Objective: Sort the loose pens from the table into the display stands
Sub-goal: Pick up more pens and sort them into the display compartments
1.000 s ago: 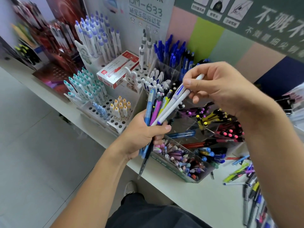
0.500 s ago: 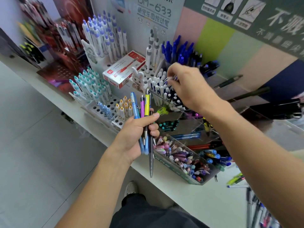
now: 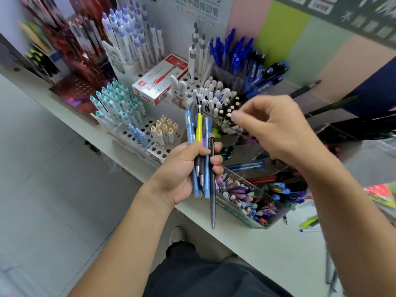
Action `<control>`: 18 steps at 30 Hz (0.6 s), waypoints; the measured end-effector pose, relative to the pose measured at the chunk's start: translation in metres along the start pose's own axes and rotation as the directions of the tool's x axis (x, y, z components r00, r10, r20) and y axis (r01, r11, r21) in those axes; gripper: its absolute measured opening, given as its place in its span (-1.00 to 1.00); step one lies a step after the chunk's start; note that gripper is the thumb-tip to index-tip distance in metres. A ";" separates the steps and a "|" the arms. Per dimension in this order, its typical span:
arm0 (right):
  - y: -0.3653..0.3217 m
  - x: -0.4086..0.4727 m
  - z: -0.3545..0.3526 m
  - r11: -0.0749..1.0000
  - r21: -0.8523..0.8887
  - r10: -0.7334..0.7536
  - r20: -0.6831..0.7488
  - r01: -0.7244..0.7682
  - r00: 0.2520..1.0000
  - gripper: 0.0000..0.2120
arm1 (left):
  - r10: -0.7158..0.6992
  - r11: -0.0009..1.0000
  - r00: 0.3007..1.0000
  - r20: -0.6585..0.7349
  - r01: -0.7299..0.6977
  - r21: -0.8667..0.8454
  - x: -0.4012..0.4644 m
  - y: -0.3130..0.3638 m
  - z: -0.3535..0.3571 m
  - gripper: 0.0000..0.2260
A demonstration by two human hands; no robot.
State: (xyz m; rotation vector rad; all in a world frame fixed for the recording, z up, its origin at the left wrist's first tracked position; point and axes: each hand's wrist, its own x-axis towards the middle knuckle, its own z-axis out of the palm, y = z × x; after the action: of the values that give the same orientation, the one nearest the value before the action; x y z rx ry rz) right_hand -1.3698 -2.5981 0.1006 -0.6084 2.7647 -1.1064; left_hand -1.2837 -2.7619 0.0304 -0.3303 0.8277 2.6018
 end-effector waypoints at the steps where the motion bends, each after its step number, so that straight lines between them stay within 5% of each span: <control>1: 0.000 -0.009 -0.004 0.993 0.078 0.076 0.145 -0.088 0.986 -0.80 | 0.010 0.999 1.000 -0.007 -0.009 0.038 0.002 -0.004 0.006 -0.76; 4: 0.006 -0.023 -0.009 0.958 0.169 0.165 0.344 -0.233 0.925 -0.80 | 0.034 0.978 0.995 -0.089 -0.015 0.206 0.007 -0.016 0.025 -0.72; 12: 0.038 -0.035 -0.021 0.895 0.225 0.318 0.285 -0.385 0.904 -0.79 | 0.047 0.873 0.993 -0.109 0.012 0.487 0.016 -0.034 0.051 -0.71; 18: 0.053 -0.050 -0.040 0.787 0.428 0.326 0.324 -0.445 0.888 -0.89 | 0.028 0.863 0.994 -0.101 0.027 0.504 0.020 -0.042 0.072 -0.74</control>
State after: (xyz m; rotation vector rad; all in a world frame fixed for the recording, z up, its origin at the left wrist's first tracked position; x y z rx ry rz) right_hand -1.3509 -2.5180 0.0909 -0.0814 2.1316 -1.4413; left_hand -1.2910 -2.6825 0.0602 -0.3110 1.5003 2.2638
